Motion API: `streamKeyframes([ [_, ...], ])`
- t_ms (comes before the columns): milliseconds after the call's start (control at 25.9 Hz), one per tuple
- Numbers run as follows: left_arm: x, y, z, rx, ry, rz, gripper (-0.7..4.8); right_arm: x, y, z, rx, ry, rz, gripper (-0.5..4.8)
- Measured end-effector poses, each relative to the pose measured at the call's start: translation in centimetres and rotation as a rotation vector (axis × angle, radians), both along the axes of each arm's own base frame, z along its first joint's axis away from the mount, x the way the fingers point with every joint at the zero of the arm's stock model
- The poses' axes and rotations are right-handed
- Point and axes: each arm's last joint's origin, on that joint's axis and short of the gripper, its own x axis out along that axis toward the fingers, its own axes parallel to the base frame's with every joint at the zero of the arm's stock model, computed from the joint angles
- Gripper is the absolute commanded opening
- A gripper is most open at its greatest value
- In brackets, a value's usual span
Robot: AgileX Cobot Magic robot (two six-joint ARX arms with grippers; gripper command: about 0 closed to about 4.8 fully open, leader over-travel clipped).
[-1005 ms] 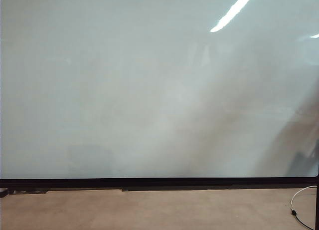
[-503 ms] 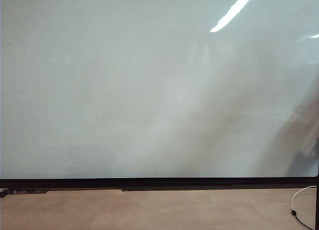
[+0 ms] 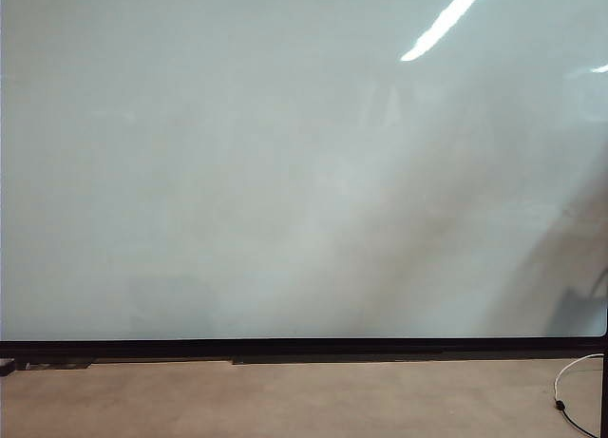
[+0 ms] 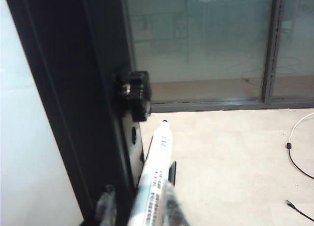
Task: Pick up the pen on the shelf to the right of the whiteboard and draw a check mark.
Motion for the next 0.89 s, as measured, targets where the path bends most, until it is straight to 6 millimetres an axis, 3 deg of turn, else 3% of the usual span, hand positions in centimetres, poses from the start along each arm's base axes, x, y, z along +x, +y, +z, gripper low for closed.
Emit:
streamKeyframes([
  [193, 0.0, 0.0, 0.0, 0.0, 0.0, 0.0, -0.04, 0.0, 0.0, -0.02, 0.002, 0.002, 0.0, 1.32],
  [503, 0.0, 0.0, 0.0, 0.0, 0.0, 0.0, -0.04, -0.03, -0.09, -0.03, 0.002, 0.002, -0.008, 0.41],
  [619, 0.0, 0.0, 0.0, 0.0, 0.0, 0.0, -0.04, -0.03, -0.09, -0.02, 0.001, 0.001, -0.009, 0.3],
  [657, 0.0, 0.0, 0.0, 0.0, 0.0, 0.0, -0.04, -0.03, -0.09, -0.03, 0.001, 0.002, -0.009, 0.0],
  [889, 0.0, 0.0, 0.0, 0.0, 0.0, 0.0, -0.05, -0.12, -0.06, -0.01, -0.003, -0.005, -0.009, -0.03],
])
